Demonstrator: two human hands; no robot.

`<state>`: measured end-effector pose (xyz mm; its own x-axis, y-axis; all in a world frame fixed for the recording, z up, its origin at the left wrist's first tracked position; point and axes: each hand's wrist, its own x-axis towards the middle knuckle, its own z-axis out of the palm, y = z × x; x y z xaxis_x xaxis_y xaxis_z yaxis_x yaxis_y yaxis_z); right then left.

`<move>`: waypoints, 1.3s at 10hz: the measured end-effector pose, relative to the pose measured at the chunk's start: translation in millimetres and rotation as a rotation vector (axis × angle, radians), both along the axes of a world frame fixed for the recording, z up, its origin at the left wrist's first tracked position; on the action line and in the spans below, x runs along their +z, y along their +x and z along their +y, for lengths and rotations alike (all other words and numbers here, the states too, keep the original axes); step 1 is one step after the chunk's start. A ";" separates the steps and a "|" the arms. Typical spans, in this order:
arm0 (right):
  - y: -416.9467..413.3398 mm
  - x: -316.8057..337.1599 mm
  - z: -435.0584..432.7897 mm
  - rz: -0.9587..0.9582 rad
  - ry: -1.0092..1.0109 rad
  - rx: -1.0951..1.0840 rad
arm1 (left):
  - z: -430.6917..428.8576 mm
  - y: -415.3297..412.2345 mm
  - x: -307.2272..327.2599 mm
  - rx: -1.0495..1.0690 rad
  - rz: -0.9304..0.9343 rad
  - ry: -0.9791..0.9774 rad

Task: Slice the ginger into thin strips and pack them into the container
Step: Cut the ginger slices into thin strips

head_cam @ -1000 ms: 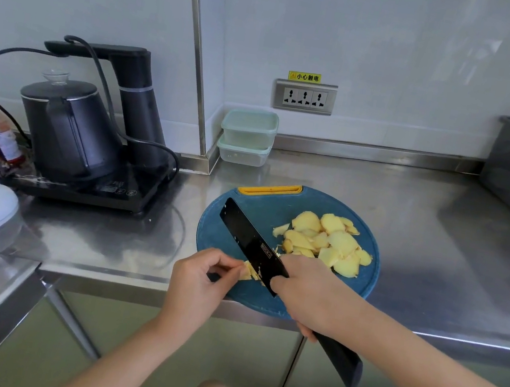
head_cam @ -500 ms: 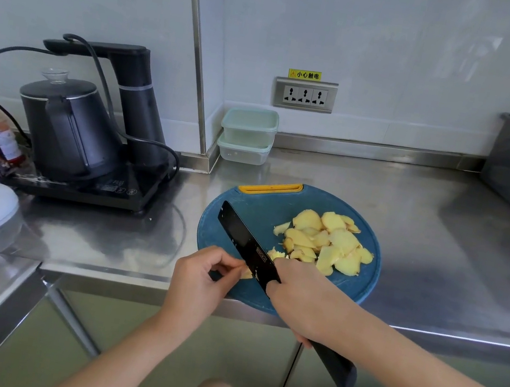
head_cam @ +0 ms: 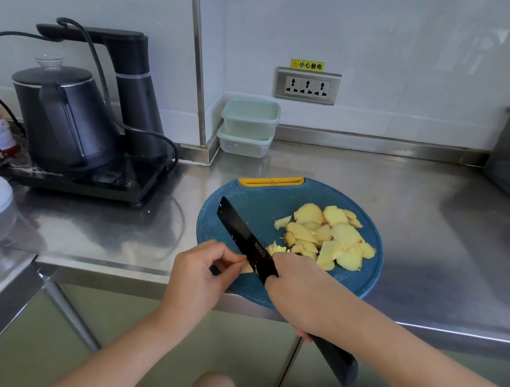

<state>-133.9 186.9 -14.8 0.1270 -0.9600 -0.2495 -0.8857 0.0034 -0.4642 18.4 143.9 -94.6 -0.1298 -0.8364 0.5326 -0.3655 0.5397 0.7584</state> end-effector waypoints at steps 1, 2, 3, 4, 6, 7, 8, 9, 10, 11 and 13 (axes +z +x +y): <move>0.7 1.2 -1.6 0.006 0.014 0.000 | -1.2 1.8 1.3 -0.008 -0.011 0.005; 2.3 2.3 -2.5 0.014 0.030 0.002 | -2.1 3.1 2.5 -0.024 -0.011 0.025; 4.4 3.2 -2.1 0.025 0.036 0.009 | -2.5 4.0 1.9 -0.040 -0.003 0.058; 5.1 3.5 -2.8 0.030 0.045 0.013 | -3.3 3.6 3.2 -0.043 0.005 0.080; 6.2 -5.2 -0.2 0.010 0.051 0.007 | -1.1 3.7 5.2 -0.052 -0.017 0.067; 5.0 -4.4 -0.5 0.005 0.039 -0.007 | -2.1 3.8 4.8 -0.046 -0.024 0.059; 5.6 -2.8 0.2 -0.021 0.054 -0.030 | 0.1 3.9 6.5 -0.039 -0.041 0.048; 8.2 -0.2 4.1 -0.071 0.073 -0.105 | 1.7 5.0 7.8 -0.034 -0.061 0.045; 10.0 5.4 6.3 -0.002 0.068 0.001 | 3.2 5.4 8.8 -0.017 -0.062 0.057; 9.5 0.6 6.2 -0.125 0.131 -0.128 | 4.4 5.4 8.6 -0.002 -0.052 0.078; -6.9 -1.2 10.6 -0.189 0.124 -0.151 | 4.7 6.5 10.8 -0.002 -0.046 0.154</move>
